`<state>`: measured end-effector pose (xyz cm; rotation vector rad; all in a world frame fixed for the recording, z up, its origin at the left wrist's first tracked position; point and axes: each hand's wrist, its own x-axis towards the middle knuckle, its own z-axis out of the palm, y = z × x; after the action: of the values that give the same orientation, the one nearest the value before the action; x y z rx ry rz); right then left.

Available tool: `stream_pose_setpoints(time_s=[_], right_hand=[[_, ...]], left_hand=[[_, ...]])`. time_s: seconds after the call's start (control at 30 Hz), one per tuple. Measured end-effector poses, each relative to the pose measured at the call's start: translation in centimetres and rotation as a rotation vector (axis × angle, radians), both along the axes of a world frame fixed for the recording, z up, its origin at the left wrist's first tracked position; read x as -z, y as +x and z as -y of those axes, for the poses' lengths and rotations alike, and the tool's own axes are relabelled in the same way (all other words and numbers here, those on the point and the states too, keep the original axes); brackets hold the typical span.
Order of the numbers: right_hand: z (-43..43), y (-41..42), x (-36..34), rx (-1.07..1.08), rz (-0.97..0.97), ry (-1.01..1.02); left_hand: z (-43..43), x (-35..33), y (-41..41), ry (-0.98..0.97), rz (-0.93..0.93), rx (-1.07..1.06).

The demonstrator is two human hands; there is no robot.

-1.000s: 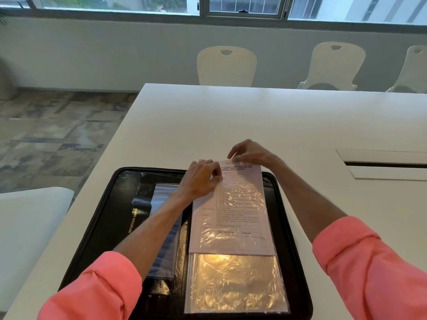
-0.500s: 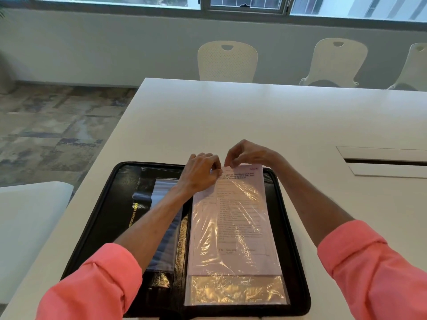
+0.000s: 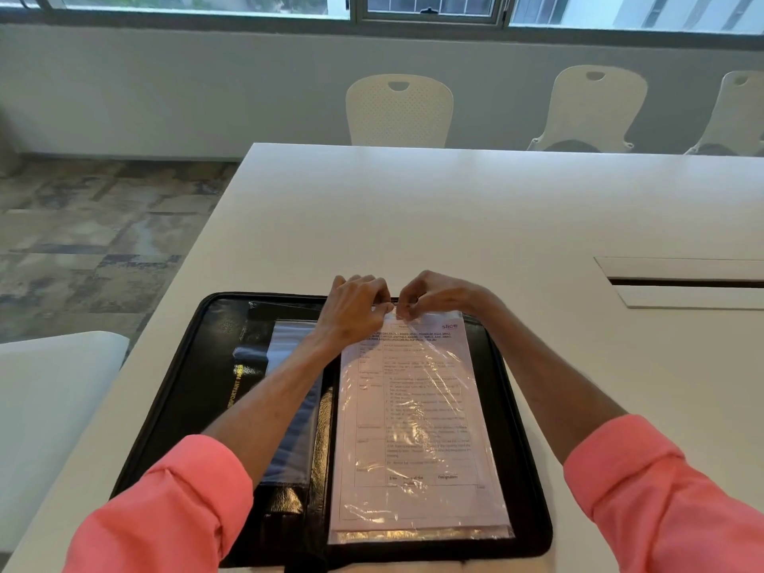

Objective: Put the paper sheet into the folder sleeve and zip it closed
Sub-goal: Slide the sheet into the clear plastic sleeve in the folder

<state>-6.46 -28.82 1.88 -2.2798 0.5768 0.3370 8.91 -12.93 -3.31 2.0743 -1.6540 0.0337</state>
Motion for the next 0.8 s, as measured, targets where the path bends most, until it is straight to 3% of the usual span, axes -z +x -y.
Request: stream_pose_setpoints(time_s=[0.5,0.8], right_hand=[[-0.2,-1.5,0.4,0.168,0.133,0.037],[-2.5,-4.8,0.2,0.447,0.271,-0.368]], left_hand=[[-0.3,-0.2,-0.4,0.051,0.01,-0.016],[-3.1,-2.1,-2.0,0.132,-0.011,-0.087]])
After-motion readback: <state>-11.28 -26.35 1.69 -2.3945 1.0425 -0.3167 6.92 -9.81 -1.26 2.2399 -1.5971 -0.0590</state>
